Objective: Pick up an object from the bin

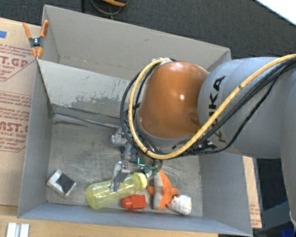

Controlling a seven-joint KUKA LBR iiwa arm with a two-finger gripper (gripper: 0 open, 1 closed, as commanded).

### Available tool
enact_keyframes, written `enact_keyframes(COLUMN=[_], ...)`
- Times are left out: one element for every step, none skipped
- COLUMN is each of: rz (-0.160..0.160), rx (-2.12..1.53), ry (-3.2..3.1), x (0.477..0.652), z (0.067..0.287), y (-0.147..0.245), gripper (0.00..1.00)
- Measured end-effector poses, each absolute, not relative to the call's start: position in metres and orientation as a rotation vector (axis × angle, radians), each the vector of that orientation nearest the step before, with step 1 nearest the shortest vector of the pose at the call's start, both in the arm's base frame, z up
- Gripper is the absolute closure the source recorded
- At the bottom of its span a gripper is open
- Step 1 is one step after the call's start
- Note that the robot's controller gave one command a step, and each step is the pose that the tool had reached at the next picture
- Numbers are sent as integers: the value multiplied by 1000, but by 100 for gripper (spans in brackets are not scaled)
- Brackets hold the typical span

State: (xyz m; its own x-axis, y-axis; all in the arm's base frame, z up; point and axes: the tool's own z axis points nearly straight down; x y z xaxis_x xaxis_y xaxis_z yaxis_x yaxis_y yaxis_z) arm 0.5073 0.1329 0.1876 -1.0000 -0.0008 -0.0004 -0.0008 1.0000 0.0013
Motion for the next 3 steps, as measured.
enact_keyframes(rz=[18,19,2], rx=[-289,-289,-651], ry=[3117,3117,3076], x=[499,499,488], z=[85,85,259], y=[88,88,103], gripper=[100,100,100])
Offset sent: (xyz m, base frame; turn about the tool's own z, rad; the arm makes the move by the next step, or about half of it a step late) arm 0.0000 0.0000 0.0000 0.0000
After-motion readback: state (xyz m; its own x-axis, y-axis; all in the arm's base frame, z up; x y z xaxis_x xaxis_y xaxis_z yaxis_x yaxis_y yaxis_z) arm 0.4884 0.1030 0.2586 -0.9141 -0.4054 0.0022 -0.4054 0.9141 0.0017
